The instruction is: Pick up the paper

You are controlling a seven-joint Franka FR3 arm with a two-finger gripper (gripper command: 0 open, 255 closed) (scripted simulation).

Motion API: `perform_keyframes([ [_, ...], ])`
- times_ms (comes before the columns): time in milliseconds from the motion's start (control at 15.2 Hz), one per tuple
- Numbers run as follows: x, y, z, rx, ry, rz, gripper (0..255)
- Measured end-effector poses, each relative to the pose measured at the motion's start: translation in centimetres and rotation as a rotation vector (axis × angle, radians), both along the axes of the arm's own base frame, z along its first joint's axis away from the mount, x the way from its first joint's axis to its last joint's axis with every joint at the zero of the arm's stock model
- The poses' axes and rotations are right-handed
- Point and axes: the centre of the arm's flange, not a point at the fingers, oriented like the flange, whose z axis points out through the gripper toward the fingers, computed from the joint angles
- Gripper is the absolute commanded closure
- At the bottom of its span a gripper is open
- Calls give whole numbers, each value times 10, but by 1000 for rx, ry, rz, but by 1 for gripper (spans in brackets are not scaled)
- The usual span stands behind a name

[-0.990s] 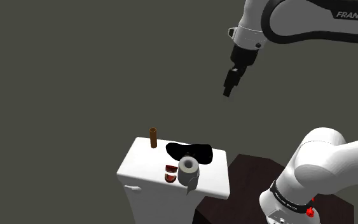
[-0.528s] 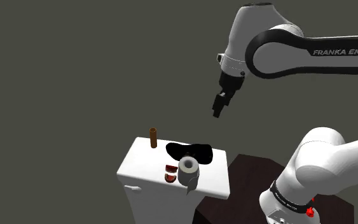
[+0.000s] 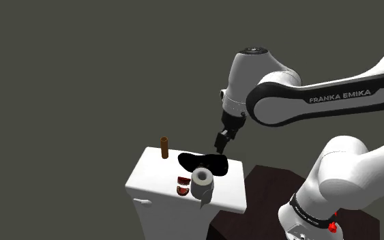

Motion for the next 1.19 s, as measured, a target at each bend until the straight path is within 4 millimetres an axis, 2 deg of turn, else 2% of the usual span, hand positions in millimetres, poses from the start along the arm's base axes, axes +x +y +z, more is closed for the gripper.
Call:
perform_keyframes([
  [726, 7, 72, -122, 27, 40, -43, 0],
  [1188, 5, 73, -162, 30, 43, -48, 0],
])
